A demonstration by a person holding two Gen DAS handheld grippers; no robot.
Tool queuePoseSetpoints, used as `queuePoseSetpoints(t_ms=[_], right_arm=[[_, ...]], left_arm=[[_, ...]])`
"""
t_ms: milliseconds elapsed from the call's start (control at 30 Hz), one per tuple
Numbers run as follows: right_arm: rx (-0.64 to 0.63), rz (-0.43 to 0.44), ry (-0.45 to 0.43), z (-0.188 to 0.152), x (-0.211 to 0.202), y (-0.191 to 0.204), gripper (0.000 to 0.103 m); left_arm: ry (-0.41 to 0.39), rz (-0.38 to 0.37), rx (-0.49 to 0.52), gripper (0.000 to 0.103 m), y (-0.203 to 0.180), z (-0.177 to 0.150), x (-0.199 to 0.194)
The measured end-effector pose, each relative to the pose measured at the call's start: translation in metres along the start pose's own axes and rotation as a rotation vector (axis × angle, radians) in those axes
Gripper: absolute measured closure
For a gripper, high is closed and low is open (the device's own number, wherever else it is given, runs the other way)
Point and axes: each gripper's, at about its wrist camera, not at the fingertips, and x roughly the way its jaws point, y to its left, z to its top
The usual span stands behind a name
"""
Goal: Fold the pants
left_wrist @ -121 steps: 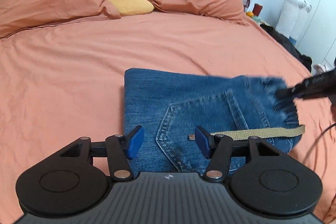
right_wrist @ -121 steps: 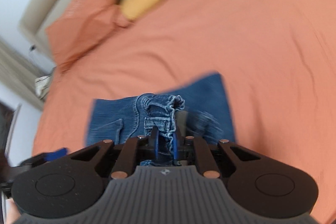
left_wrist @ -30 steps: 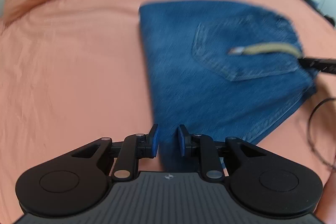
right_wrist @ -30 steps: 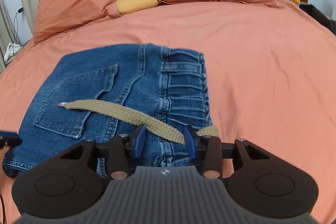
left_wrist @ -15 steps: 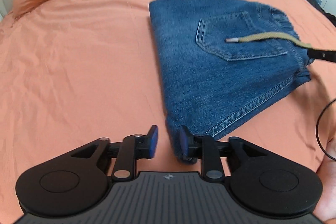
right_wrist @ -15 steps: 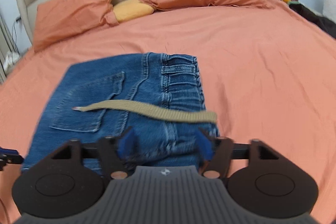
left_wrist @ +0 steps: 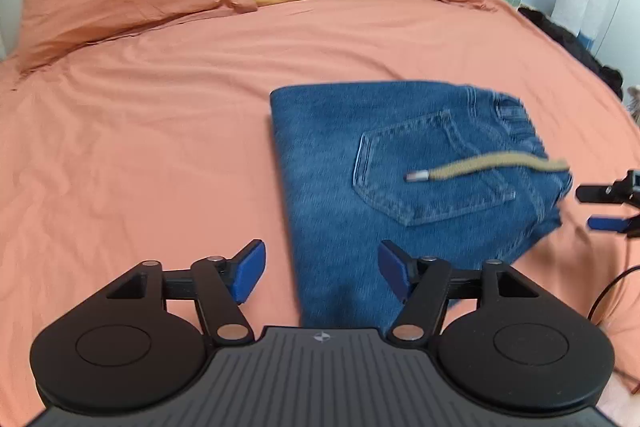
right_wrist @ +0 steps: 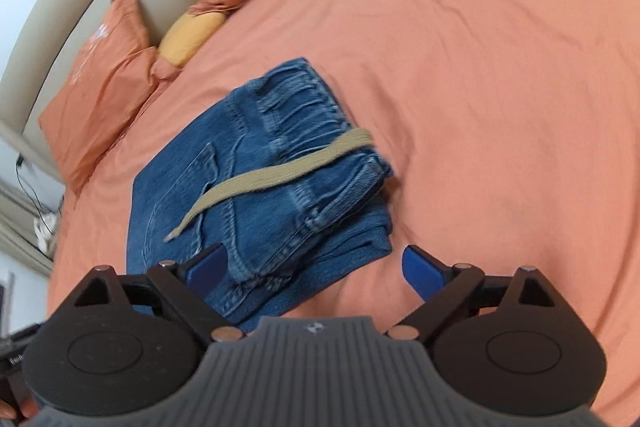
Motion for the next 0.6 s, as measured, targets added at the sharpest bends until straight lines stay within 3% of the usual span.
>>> queuePoseSetpoints(t_ms=[267, 600], right_arm=[[0.133, 0.062, 0.042, 0.022, 0.022, -0.025, 0.012], [0.197, 0.184, 0.069, 0.027, 0.058, -0.057, 0.02]], left_arm=[[0.036, -0.077, -0.092, 0.021, 0.035, 0.031, 0.047], [0.081, -0.193, -0.256, 0.023, 0.077, 0.024, 0.107]])
